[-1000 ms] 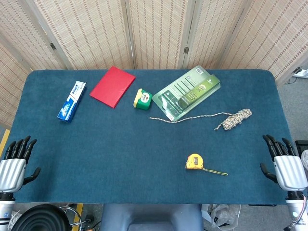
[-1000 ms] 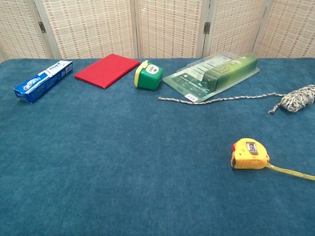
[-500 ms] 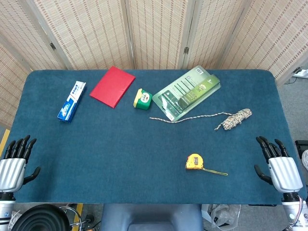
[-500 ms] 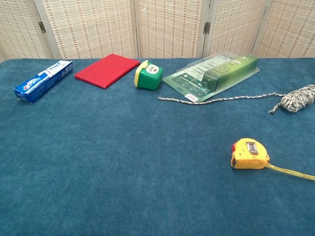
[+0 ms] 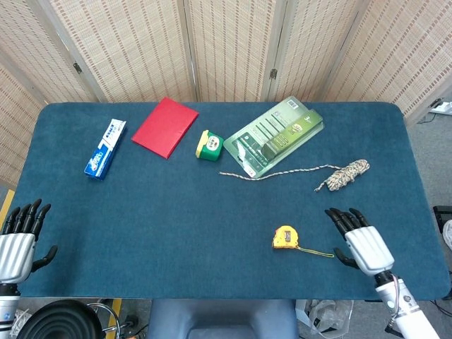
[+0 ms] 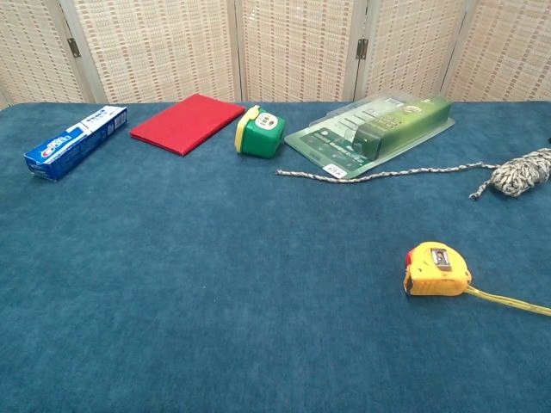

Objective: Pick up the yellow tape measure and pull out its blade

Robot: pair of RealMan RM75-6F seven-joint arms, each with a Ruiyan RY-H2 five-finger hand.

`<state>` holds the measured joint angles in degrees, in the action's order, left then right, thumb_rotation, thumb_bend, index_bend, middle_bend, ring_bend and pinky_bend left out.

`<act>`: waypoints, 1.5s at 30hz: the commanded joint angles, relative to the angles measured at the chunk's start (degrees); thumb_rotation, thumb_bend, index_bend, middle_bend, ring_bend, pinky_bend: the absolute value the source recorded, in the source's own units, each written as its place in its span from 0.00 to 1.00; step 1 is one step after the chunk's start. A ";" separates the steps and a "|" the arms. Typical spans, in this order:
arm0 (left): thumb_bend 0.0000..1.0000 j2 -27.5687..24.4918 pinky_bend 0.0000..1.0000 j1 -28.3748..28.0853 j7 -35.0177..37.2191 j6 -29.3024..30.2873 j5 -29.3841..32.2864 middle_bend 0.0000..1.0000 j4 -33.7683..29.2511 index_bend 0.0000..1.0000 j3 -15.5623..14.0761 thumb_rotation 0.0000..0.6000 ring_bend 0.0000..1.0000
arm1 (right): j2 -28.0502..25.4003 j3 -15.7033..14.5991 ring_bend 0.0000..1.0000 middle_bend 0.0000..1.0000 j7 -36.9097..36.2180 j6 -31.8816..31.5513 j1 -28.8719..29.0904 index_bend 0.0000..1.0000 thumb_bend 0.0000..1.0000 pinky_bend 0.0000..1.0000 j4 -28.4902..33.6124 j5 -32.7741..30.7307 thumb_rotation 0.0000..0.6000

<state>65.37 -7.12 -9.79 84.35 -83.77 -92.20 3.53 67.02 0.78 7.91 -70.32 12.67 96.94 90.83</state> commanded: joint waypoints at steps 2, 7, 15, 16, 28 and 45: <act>0.33 -0.09 0.00 0.10 -0.12 -0.14 0.15 0.02 -0.13 0.00 -0.15 1.00 0.00 | 3.18 0.28 0.11 0.09 1.48 4.94 3.57 0.00 0.37 0.10 -0.54 -1.11 1.00; 0.33 -0.25 0.00 0.07 -0.40 -0.25 0.22 0.02 -0.50 0.00 -0.16 1.00 0.00 | 6.23 0.85 0.09 0.08 2.51 10.28 7.19 0.00 0.37 0.10 -2.45 -2.83 1.00; 0.33 -0.11 0.00 0.39 -0.19 -0.32 0.67 0.02 -0.37 0.00 -0.35 1.00 0.00 | 11.68 1.49 0.10 0.09 3.10 15.05 11.24 0.00 0.37 0.10 -6.99 -4.86 1.00; 0.33 -0.09 0.00 0.46 -0.22 -0.37 0.84 0.02 -0.36 0.00 -0.37 1.00 0.00 | 12.38 1.50 0.10 0.09 2.90 15.88 11.81 0.00 0.37 0.09 -7.68 -5.24 1.00; 0.33 0.00 0.00 1.13 0.17 -0.38 1.58 0.02 -0.21 0.00 -0.66 1.00 0.00 | 15.72 0.73 0.14 0.15 1.86 18.50 14.91 0.06 0.37 0.10 -12.25 -6.03 1.00; 0.33 -0.14 0.00 1.21 -0.21 -0.37 1.63 0.02 -0.87 0.00 -0.55 1.00 0.00 | 16.72 -0.19 0.18 0.21 0.93 19.34 16.29 0.22 0.37 0.12 -15.52 -8.11 1.00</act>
<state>65.23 -5.91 -10.00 83.97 -82.14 -93.08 2.97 83.73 0.61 8.80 -50.97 28.94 81.46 82.74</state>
